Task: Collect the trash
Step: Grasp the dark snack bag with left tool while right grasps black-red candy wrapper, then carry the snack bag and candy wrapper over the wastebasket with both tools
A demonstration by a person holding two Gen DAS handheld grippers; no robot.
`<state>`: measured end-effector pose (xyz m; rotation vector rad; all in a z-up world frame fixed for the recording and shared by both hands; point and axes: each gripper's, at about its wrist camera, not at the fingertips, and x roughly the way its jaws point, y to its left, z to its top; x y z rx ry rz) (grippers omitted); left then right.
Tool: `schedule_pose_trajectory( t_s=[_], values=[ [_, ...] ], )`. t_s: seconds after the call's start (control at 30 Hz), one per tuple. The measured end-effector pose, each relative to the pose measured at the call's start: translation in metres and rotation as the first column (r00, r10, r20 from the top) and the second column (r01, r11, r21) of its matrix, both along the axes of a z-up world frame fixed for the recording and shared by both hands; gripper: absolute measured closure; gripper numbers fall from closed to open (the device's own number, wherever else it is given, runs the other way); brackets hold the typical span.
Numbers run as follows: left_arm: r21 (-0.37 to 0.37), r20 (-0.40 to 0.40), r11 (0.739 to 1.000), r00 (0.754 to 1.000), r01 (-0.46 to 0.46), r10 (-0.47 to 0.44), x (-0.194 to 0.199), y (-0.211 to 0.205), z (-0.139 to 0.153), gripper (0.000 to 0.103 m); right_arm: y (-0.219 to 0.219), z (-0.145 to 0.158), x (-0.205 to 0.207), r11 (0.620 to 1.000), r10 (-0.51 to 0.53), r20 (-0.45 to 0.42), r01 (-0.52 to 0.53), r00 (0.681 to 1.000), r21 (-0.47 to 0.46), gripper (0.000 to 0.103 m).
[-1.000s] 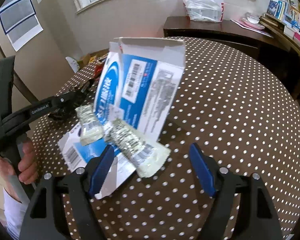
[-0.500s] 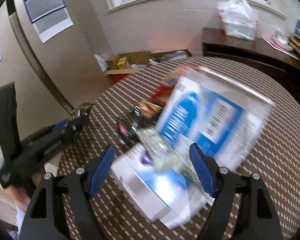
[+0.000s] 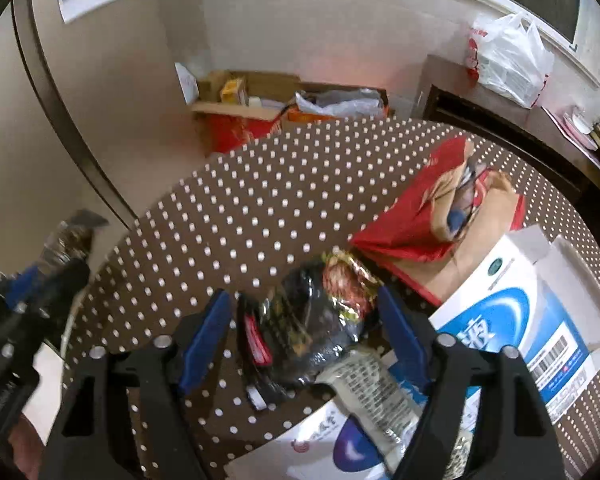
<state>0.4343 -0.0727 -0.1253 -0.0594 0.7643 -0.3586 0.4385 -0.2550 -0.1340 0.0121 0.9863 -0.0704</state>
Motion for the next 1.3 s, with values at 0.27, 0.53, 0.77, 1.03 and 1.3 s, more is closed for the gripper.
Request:
schedule_pose_trajectory(
  t_s=[0.27,0.53,0.77,1.03,1.3],
  values=[
    [-0.006,-0.006,1.0,1.0,-0.011,0.01,-0.012,0.011,0.001,0.075,0.004,0.009,-0.013,0.995,0.017,0.027,-0.019,0.999,0.101,0.058],
    [-0.018,0.026,0.999,0.999,-0.038,0.038,-0.039,0.029,0.018,0.075,0.025,0.032,-0.046,0.986,0.071,0.073,-0.081,0.995,0.146,0.078],
    [-0.004,0.045,0.998,0.997,-0.062,0.062,-0.068,0.045,0.027,0.075,0.046,0.037,-0.068,0.982,0.103,0.079,-0.115,0.991,0.152,0.09],
    [0.01,0.051,0.993,0.992,-0.12,0.12,-0.1,0.073,0.03,0.075,0.091,0.04,-0.101,0.954,0.209,0.087,-0.222,0.974,0.201,0.09],
    [0.02,0.042,0.976,0.975,-0.218,0.217,-0.134,0.122,0.026,0.075,0.162,0.048,-0.126,0.907,0.324,0.103,-0.34,0.94,0.248,0.09]
  ],
)
